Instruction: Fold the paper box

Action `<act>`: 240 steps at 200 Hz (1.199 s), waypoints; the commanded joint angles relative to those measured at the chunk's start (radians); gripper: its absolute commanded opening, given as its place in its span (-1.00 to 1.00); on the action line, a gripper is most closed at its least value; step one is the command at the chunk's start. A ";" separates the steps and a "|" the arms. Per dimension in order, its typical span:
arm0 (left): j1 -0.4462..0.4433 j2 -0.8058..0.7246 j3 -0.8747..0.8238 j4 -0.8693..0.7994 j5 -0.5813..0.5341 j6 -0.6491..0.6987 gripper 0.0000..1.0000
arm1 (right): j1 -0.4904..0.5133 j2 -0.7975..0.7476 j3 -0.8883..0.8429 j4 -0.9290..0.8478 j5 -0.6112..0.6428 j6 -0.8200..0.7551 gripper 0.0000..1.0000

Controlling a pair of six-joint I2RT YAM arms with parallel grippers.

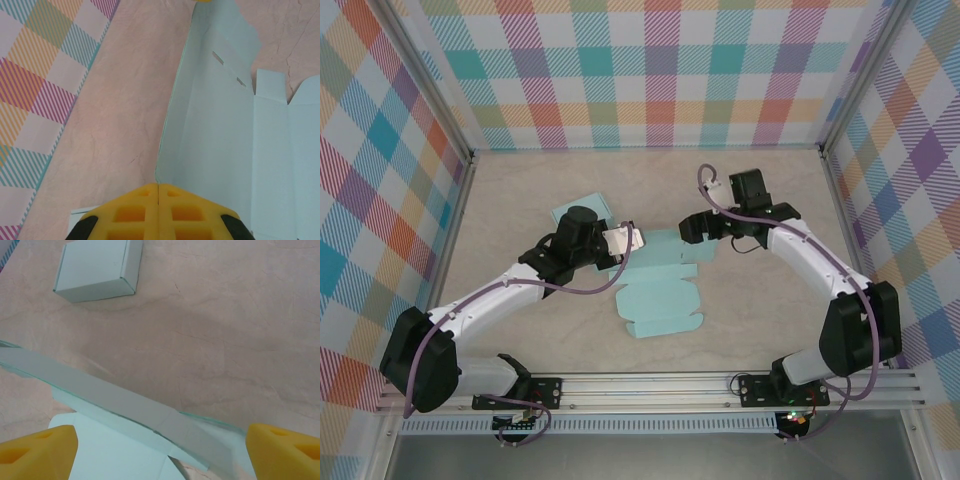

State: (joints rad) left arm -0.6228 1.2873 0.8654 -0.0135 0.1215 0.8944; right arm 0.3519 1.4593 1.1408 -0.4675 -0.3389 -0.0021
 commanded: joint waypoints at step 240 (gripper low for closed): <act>-0.023 -0.014 -0.066 0.188 -0.082 -0.152 -1.00 | 0.109 0.079 0.033 0.080 0.223 0.092 -0.87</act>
State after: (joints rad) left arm -0.6327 1.2869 0.7971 0.1356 0.0582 0.8234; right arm 0.4339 1.5501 1.1790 -0.4740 -0.2008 0.0196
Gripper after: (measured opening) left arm 0.050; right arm 0.114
